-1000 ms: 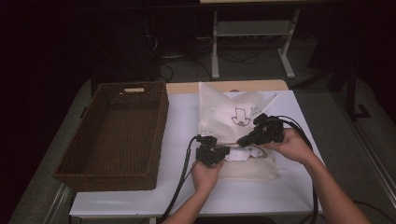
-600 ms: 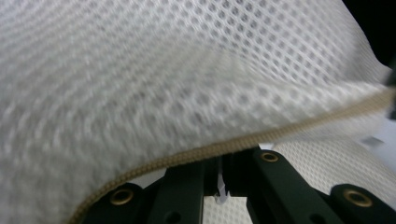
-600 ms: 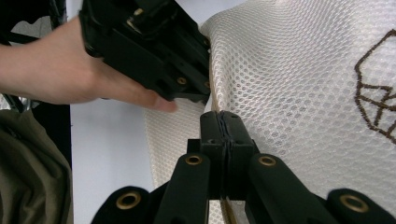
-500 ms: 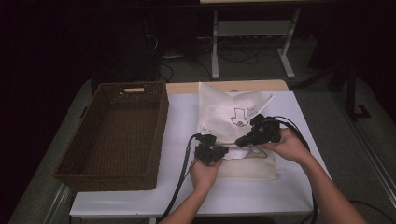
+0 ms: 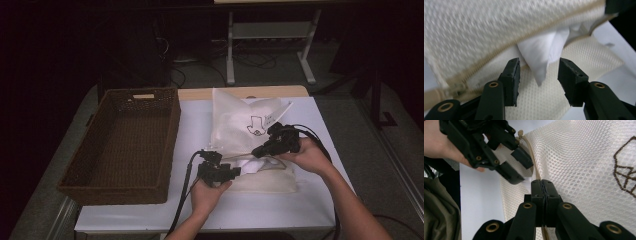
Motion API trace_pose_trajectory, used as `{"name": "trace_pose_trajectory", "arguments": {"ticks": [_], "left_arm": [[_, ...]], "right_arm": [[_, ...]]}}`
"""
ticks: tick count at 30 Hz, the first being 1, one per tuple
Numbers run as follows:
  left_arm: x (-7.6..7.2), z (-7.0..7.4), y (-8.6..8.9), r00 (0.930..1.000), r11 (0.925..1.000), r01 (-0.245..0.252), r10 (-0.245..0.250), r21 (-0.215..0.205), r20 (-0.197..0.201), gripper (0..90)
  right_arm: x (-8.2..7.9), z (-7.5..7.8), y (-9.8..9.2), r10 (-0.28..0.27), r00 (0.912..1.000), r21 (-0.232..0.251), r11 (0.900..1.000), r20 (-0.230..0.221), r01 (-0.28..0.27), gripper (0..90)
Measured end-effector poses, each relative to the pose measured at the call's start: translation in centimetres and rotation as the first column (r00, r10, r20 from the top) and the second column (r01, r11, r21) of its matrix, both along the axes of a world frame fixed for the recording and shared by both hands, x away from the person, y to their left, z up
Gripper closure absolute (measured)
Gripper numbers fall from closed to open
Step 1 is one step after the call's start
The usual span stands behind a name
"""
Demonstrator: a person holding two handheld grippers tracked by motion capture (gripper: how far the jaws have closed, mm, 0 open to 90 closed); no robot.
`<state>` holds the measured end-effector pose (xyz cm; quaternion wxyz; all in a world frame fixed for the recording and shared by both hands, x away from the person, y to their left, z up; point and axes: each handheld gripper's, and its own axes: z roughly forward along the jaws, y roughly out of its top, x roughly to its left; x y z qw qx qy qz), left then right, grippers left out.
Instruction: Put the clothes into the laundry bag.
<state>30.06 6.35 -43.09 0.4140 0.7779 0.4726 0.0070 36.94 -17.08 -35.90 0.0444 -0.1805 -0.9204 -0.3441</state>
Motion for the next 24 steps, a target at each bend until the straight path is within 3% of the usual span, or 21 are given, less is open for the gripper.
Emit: {"name": "trace_pose_trajectory", "arguments": {"ticks": [5,11,17,21,24], "left_arm": [[-0.4,-0.8,-0.5,0.9992,0.9983,0.038,-0.037,0.044,-0.013,54.1],[0.1,-1.7,-1.9,0.9979,0.9958,0.058,-0.056,0.071,-0.033,80.5],[1.3,-1.7,-2.6,0.9998,0.9987,-0.013,0.013,0.049,0.013,87.5],[2.6,-1.1,-3.1,0.9978,0.9981,-0.061,0.061,-0.01,0.027,87.9],[3.8,-0.9,-3.3,0.9921,0.9909,-0.119,0.121,-0.064,0.033,88.2]], "right_arm": [[0.0,0.0,0.0,-0.001,1.0,0.0,1.0,-0.001,0.001,88.1],[-0.1,-0.1,0.0,0.0,1.0,0.001,1.0,0.002,0.0,88.0],[-0.1,-0.4,-0.1,0.0,1.0,0.006,1.0,0.0,0.0,88.1],[-0.1,-0.4,0.0,0.002,1.0,0.005,1.0,0.001,-0.002,88.2],[0.1,-0.5,-0.1,-0.005,1.0,0.008,1.0,-0.003,0.005,88.3]]}}
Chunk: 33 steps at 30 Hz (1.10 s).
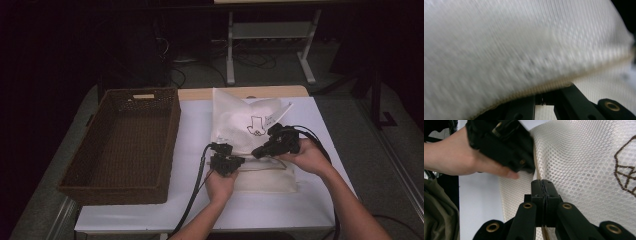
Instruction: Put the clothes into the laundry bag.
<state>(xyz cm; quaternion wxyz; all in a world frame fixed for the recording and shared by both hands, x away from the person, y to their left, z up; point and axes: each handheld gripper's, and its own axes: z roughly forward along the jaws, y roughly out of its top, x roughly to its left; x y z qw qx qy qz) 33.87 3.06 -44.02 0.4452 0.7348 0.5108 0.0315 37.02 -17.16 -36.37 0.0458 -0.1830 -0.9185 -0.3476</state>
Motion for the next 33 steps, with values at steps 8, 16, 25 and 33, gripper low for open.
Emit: {"name": "trace_pose_trajectory", "arguments": {"ticks": [8,16,25,33], "left_arm": [[-0.2,-0.1,0.6,1.0,1.0,-0.007,0.007,0.006,0.005,86.4],[-1.8,0.0,1.5,0.9987,0.9981,0.045,-0.044,0.041,-0.024,64.8],[-2.3,-0.4,1.6,0.9982,0.9981,0.056,-0.055,0.026,-0.025,80.8],[-1.6,0.0,1.8,0.9992,0.9995,0.029,-0.028,0.011,-0.027,84.4]], "right_arm": [[0.2,-0.7,0.5,-0.004,1.0,-0.016,1.0,-0.004,0.004,88.0],[0.1,-1.2,0.6,-0.015,0.9999,-0.01,1.0,-0.003,0.015,87.5],[-0.5,-1.0,0.5,-0.023,0.9995,0.029,0.999,0.021,0.023,73.1],[-3.7,0.3,-1.2,-0.012,0.9885,0.158,0.987,0.151,-0.012,61.8]]}}
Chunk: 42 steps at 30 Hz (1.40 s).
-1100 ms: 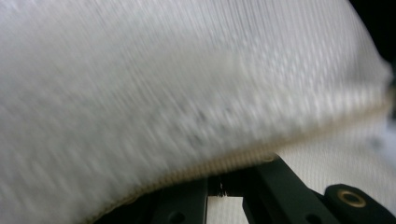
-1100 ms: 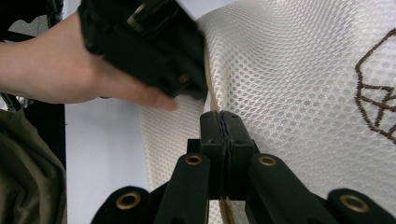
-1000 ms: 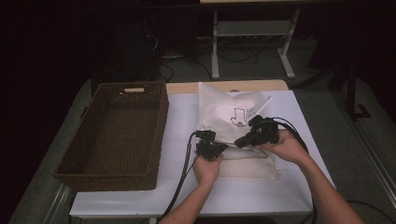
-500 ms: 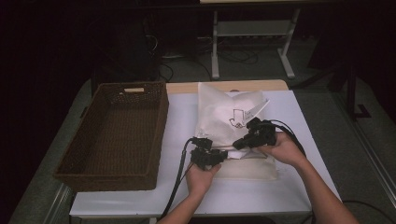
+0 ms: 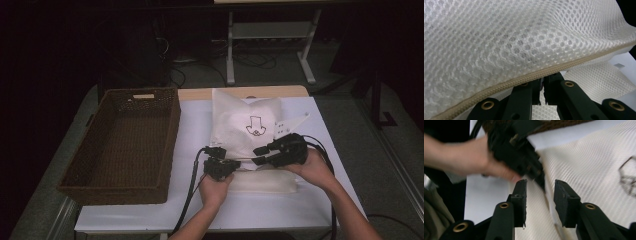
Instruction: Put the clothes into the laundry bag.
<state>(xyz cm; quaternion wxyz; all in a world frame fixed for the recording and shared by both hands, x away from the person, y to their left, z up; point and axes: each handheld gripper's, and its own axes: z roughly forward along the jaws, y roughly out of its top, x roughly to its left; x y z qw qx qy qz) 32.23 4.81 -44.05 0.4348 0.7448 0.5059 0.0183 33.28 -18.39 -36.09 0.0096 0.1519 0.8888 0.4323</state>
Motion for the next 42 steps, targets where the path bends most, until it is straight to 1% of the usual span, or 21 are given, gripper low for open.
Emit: {"name": "trace_pose_trajectory", "arguments": {"ticks": [3,6,7,9,12,15,17,18,19,20,21,22,24,27,32,35,36,38,39,40,42], "left_arm": [[0.1,0.0,-0.1,1.0,1.0,-0.003,0.003,0.0,-0.003,84.5],[0.2,0.0,-0.2,1.0,1.0,-0.006,0.006,0.003,-0.003,84.8],[0.2,0.0,-0.2,1.0,1.0,-0.007,0.007,0.005,-0.002,84.9],[0.2,0.1,-0.2,0.9999,0.9999,-0.01,0.01,0.002,-0.005,85.1],[0.3,0.1,-0.2,0.9999,0.9999,-0.013,0.013,-0.001,-0.006,85.3],[0.4,0.2,-0.2,0.9999,0.9999,-0.014,0.014,-0.001,-0.008,85.4],[0.4,0.2,-0.2,0.9999,0.9999,-0.009,0.009,0.006,-0.009,85.4],[0.4,0.2,-0.2,0.9999,0.9999,-0.012,0.012,0.005,-0.009,85.3],[0.4,0.2,-0.2,0.9999,0.9999,-0.012,0.012,0.004,-0.011,85.4],[0.4,0.2,-0.2,0.9998,0.9999,-0.014,0.014,0.004,-0.012,85.3],[0.5,0.2,-0.2,0.9998,0.9999,-0.016,0.016,0.003,-0.013,85.4],[0.5,0.1,-0.2,0.9997,0.9998,-0.018,0.018,0.004,-0.014,85.4],[0.6,0.0,-0.2,0.9994,0.9995,-0.03,0.03,0.012,-0.018,85.9],[0.6,-0.1,-0.4,0.9986,0.9989,-0.045,0.045,0.009,-0.028,86.1],[0.7,-0.1,-0.4,0.9974,0.9977,-0.068,0.068,0.005,-0.023,86.5],[0.6,-0.1,-0.4,0.9966,0.9968,-0.08,0.08,0.0,-0.021,86.7],[0.6,-0.1,-0.4,0.9969,0.9971,-0.076,0.076,-0.002,-0.021,86.7],[0.5,-0.2,-0.5,0.9972,0.9974,-0.072,0.072,0.001,-0.017,86.6],[0.5,-0.2,-0.5,0.9976,0.9977,-0.068,0.068,0.003,-0.014,86.5],[0.4,-0.2,-0.4,0.9981,0.9981,-0.061,0.061,0.008,-0.012,86.4],[0.2,0.0,-0.1,0.9986,0.9987,-0.051,0.051,0.006,-0.013,85.7]], "right_arm": [[-1.3,-1.5,0.3,0.028,0.9996,-0.04,0.999,-0.007,-0.028,59.8],[-2.5,-3.8,1.2,0.068,0.9974,-0.114,0.991,-0.024,-0.07,56.5],[-2.7,-4.4,1.5,0.079,0.9965,-0.127,0.989,-0.029,-0.082,55.8],[-3.1,-5.6,2.2,0.094,0.9948,-0.168,0.981,-0.04,-0.099,54.3],[-3.4,-6.9,3.4,0.126,0.991,-0.227,0.965,-0.046,-0.133,52.3],[-3.6,-7.9,4.6,0.148,0.9888,-0.289,0.946,-0.023,-0.148,52.9],[-3.8,-8.0,4.9,0.142,0.9897,-0.288,0.949,0.022,-0.13,62.4],[-3.7,-8.0,5.0,0.136,0.9904,-0.283,0.951,0.025,-0.123,69.1],[-3.6,-8.0,5.0,0.127,0.9912,-0.284,0.952,0.037,-0.112,80.1],[-3.5,-8.1,5.0,0.131,0.9909,-0.277,0.954,0.031,-0.117,87.9],[-3.5,-8.1,5.0,0.131,0.9912,-0.273,0.955,0.019,-0.121,89.2],[-3.6,-8.1,5.0,0.14,0.99,-0.273,0.953,0.018,-0.13,89.8],[-3.8,-8.1,4.9,0.172,0.9849,-0.265,0.949,-0.022,-0.171,90.0],[-4.3,-8.0,4.8,0.205,0.9772,-0.264,0.941,-0.055,-0.212,90.0],[-5.4,-7.9,5.0,0.246,0.9671,-0.279,0.926,-0.064,-0.254,90.0],[-6.2,-8.0,4.8,0.282,0.9567,-0.271,0.918,-0.07,-0.291,90.0],[-6.5,-8.0,4.6,0.282,0.9561,-0.262,0.919,-0.079,-0.293,90.0],[-6.6,-8.2,4.2,0.266,0.9588,-0.235,0.93,-0.099,-0.282,90.0],[-6.4,-8.2,4.2,0.262,0.9589,-0.23,0.932,-0.11,-0.28,88.9],[-6.3,-8.1,4.2,0.248,0.9625,-0.229,0.936,-0.11,-0.267,84.4],[-6.0,-7.8,4.1,0.25,0.9582,-0.201,0.94,-0.139,-0.275,73.1]]}}
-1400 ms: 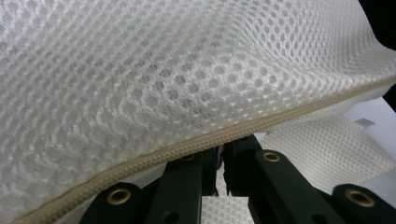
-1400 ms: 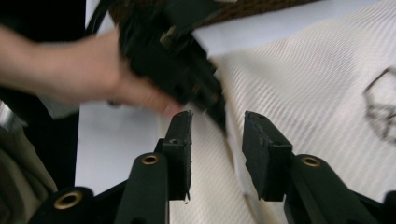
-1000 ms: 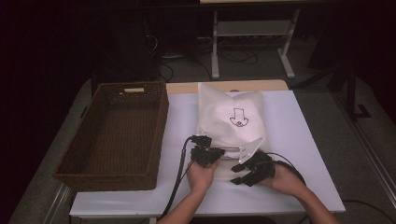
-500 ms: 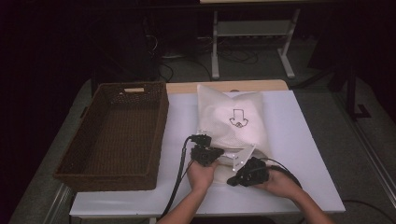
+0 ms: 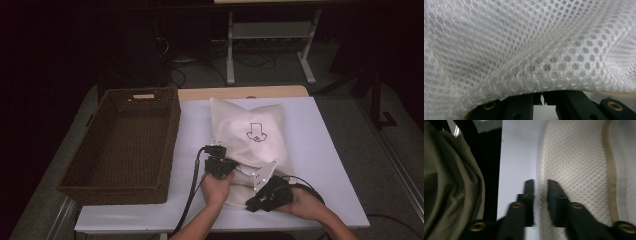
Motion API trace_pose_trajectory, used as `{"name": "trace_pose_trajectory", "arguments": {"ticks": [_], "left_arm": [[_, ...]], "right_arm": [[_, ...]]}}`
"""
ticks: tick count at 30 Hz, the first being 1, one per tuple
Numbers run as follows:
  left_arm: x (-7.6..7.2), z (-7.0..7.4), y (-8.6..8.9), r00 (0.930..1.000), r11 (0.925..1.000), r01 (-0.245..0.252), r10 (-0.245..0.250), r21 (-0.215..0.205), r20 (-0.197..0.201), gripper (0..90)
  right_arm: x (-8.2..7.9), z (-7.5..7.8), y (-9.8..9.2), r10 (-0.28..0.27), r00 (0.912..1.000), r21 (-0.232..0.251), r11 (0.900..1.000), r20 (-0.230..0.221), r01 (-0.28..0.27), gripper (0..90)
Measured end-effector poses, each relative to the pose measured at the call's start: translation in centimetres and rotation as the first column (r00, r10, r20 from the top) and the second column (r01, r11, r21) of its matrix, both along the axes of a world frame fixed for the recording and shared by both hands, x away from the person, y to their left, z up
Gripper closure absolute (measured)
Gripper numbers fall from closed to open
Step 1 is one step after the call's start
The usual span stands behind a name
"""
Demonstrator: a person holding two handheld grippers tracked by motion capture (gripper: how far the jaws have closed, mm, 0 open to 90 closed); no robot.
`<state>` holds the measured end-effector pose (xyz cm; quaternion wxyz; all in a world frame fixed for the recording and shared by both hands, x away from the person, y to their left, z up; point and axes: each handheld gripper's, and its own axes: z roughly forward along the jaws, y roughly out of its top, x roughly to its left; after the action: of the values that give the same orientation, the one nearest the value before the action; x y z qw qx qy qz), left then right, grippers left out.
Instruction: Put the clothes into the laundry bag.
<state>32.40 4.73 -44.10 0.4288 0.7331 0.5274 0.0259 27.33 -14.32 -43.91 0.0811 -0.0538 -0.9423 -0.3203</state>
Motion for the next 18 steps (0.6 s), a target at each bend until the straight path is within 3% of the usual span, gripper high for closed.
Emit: {"name": "trace_pose_trajectory", "arguments": {"ticks": [1,3,8,14,18], "left_arm": [[-0.2,0.1,0.1,1.0,1.0,0.005,-0.005,-0.004,-0.001,85.2],[-0.6,0.1,0.3,0.9995,0.9995,0.03,-0.03,0.003,-0.001,84.1],[-1.7,0.4,0.7,0.9974,0.9974,0.072,-0.072,0.004,-0.006,78.7],[-2.8,1.0,1.5,0.9956,0.9955,0.094,-0.094,0.014,-0.001,71.5],[-3.5,1.3,2.3,0.9946,0.9946,0.103,-0.103,0.011,-0.007,68.8]], "right_arm": [[0.1,0.4,-0.1,-0.018,0.9998,0.011,1.0,0.0,0.018,66.8],[0.4,1.4,-0.5,-0.038,0.9992,0.034,0.999,-0.015,0.039,66.3],[1.4,4.9,-1.9,-0.098,0.9944,0.099,0.991,0.039,0.093,65.4],[3.4,8.5,-3.9,-0.218,0.9712,0.167,0.965,0.096,0.2,68.6],[4.6,9.5,-4.7,-0.269,0.9579,0.192,0.95,0.101,0.246,68.4]]}}
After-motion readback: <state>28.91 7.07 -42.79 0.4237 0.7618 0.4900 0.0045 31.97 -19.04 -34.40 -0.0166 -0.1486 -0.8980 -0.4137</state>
